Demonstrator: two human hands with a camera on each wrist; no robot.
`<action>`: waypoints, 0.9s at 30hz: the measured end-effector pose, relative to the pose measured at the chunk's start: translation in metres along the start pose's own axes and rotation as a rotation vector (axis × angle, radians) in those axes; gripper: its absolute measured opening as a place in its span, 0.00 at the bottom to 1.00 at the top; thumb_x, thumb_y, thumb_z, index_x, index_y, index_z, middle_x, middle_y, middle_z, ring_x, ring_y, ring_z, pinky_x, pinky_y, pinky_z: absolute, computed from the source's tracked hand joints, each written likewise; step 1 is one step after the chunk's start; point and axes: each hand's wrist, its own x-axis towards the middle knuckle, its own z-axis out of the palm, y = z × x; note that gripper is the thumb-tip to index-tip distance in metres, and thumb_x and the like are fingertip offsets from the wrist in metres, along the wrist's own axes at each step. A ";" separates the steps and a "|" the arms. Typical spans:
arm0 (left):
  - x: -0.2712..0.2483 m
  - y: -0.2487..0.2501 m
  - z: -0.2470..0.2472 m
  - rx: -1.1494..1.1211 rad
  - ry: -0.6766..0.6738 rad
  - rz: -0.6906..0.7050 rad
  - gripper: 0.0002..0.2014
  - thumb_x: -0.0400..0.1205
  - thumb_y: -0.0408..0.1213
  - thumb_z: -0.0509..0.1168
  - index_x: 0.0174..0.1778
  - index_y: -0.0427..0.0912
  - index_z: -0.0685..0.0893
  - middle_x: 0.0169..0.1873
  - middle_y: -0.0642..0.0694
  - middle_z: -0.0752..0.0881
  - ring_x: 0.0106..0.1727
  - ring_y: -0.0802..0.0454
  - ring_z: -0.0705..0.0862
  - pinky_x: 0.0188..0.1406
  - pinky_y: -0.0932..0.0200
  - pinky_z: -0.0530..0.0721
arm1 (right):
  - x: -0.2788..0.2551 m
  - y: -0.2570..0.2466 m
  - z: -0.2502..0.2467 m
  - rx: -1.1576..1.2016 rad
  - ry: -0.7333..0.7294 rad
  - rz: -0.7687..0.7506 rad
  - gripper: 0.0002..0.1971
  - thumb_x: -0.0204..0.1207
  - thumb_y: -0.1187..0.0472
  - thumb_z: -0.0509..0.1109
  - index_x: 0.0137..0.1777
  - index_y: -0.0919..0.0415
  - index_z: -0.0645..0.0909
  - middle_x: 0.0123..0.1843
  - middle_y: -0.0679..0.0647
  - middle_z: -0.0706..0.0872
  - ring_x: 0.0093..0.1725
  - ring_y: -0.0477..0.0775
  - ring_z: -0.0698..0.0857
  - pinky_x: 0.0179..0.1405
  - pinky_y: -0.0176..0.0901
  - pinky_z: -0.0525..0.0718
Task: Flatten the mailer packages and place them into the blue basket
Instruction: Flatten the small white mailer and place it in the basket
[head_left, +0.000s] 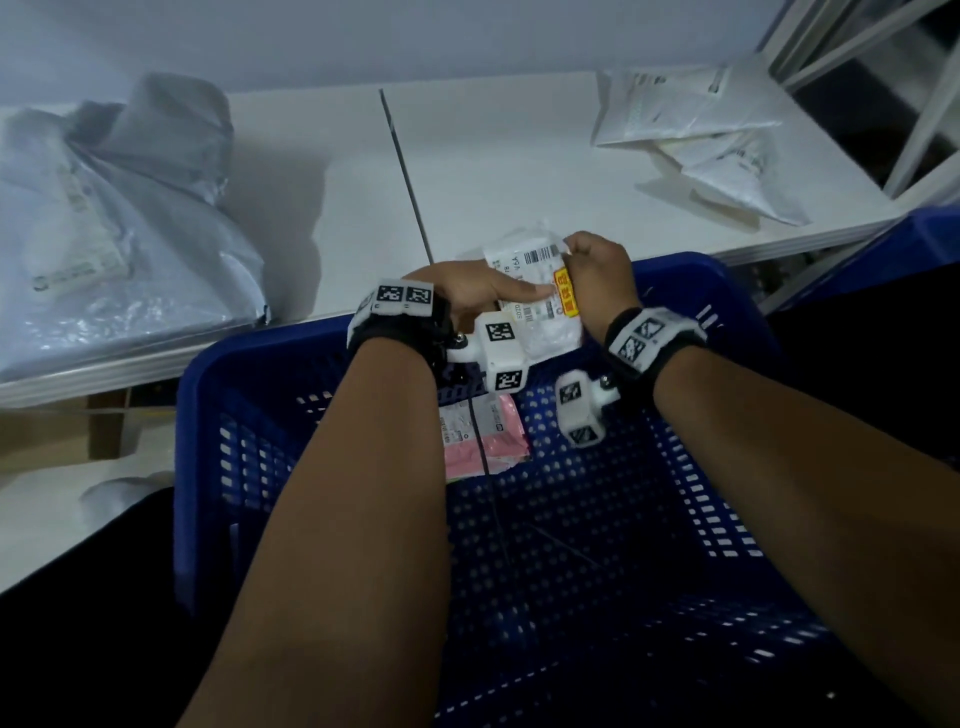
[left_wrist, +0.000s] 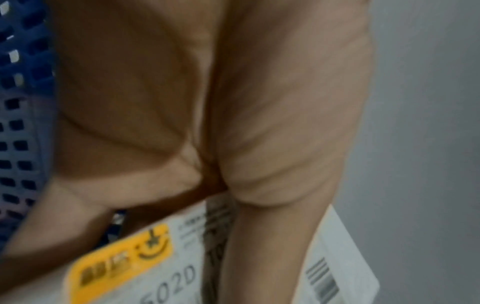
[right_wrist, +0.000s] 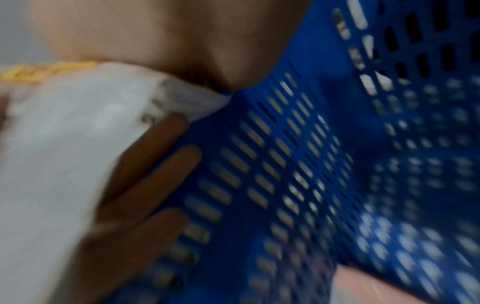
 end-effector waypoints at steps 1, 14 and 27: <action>0.001 0.000 0.002 0.036 -0.001 -0.012 0.09 0.84 0.38 0.70 0.58 0.41 0.88 0.51 0.43 0.93 0.50 0.47 0.92 0.51 0.53 0.91 | -0.008 0.009 0.002 -0.003 0.074 -0.031 0.07 0.76 0.64 0.66 0.37 0.63 0.80 0.33 0.56 0.83 0.32 0.52 0.80 0.31 0.51 0.80; 0.024 -0.169 0.020 0.203 0.437 -0.358 0.16 0.82 0.51 0.71 0.49 0.40 0.84 0.48 0.43 0.85 0.45 0.46 0.84 0.45 0.55 0.83 | -0.099 0.175 0.025 -0.642 -0.057 0.258 0.15 0.88 0.53 0.58 0.58 0.64 0.78 0.53 0.67 0.86 0.49 0.67 0.85 0.43 0.49 0.80; 0.045 -0.255 -0.027 0.007 0.817 -0.268 0.19 0.84 0.31 0.69 0.70 0.30 0.82 0.68 0.34 0.83 0.69 0.36 0.82 0.64 0.51 0.80 | -0.095 0.218 0.081 -0.393 -0.349 0.471 0.08 0.76 0.67 0.63 0.51 0.65 0.82 0.46 0.67 0.86 0.42 0.60 0.84 0.40 0.46 0.80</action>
